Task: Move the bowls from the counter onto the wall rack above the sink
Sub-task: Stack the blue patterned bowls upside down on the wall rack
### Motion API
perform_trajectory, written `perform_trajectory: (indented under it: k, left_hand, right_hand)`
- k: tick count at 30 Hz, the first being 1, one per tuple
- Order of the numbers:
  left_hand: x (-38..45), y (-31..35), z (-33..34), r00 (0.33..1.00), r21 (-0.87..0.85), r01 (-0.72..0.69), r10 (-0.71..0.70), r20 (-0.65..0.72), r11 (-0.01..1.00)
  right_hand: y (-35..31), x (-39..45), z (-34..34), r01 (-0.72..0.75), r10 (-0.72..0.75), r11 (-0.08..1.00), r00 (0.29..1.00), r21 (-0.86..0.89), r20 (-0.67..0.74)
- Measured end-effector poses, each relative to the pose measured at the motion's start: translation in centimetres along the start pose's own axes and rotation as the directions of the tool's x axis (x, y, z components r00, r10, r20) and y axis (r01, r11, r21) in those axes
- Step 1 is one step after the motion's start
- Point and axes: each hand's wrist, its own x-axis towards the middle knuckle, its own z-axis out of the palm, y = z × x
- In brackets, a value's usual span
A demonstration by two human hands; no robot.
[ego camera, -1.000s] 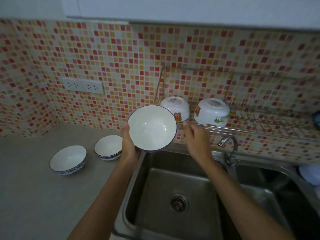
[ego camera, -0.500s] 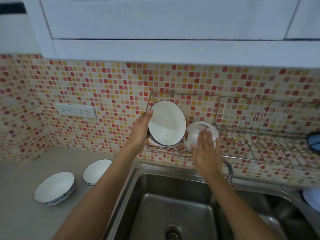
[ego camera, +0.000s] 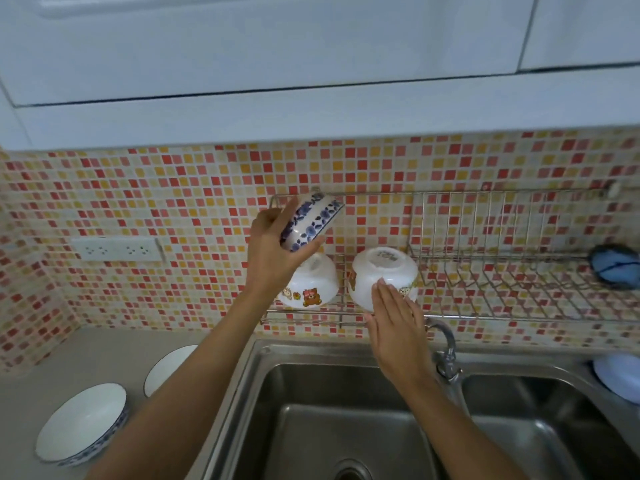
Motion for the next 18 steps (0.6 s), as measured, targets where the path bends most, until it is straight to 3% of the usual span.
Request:
perform_trajectory:
  k: [4, 7, 14, 18]
  left_hand:
    - [-0.3, -1.7, 0.9, 0.958, 0.327, -0.283, 0.252, 0.136, 0.902]
    - [-0.4, -2.8, 1.6, 0.909, 0.449, -0.417, 0.35, 0.227, 0.79]
    - [-1.5, -3.8, 3.6, 0.862, 0.498, -0.499, 0.352, 0.363, 0.709]
    - [-1.3, -4.3, 3.9, 0.866, 0.506, -0.494, 0.348, 0.359, 0.707]
  right_hand:
    - [0.0, 0.3, 0.5, -0.015, 0.016, 1.0, 1.0, 0.023, -0.016]
    - [-0.3, 0.3, 0.7, -0.015, 0.016, 0.999, 0.999, 0.03, -0.042]
    - [0.4, -0.4, 1.3, 0.052, -0.037, 0.997, 0.973, 0.06, -0.227]
    - [0.3, -0.3, 2.0, 0.092, -0.054, 0.991, 0.935, 0.092, -0.35]
